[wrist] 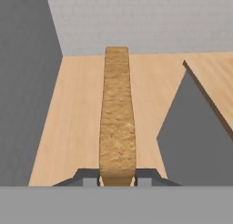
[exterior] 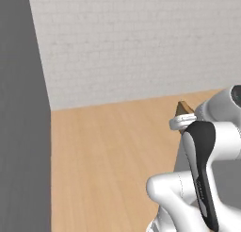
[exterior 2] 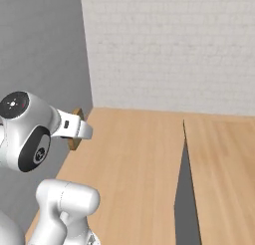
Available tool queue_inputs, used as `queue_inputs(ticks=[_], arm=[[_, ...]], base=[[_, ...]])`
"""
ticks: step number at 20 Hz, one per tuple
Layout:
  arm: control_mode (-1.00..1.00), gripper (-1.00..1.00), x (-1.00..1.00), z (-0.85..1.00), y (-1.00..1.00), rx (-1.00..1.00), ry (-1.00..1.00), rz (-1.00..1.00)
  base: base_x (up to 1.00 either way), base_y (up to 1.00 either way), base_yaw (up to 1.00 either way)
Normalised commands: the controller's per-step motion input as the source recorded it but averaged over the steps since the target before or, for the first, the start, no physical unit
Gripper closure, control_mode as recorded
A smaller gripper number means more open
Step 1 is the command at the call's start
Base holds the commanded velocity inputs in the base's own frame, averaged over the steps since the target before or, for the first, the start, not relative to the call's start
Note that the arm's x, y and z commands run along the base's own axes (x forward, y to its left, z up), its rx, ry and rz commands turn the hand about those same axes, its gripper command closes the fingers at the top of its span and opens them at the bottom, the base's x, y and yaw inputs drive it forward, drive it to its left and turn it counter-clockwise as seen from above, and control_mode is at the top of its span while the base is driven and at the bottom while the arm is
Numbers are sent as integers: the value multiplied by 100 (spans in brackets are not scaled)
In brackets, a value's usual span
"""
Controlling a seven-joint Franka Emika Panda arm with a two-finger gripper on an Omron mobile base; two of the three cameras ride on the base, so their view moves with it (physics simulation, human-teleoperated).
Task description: Start the toaster. Once the lever pops up, take the bread to the plate on the dining counter.
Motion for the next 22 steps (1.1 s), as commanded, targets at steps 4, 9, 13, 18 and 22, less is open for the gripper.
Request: queue_inputs(ticks=[4, 9, 13, 18, 22], arm=[[100, 100, 0, 0, 0, 0, 0, 0], [100, 100, 0, 0, 0, 0, 0, 0], [100, 100, 0, 0, 0, 0, 0, 0], [100, 100, 0, 0, 0, 0, 0, 0], [100, 100, 0, 0, 0, 0, 0, 0]], base=[[100, 0, 4], [100, -5, 1], [100, -10, 0], [100, -27, 0], [100, -16, -10]])
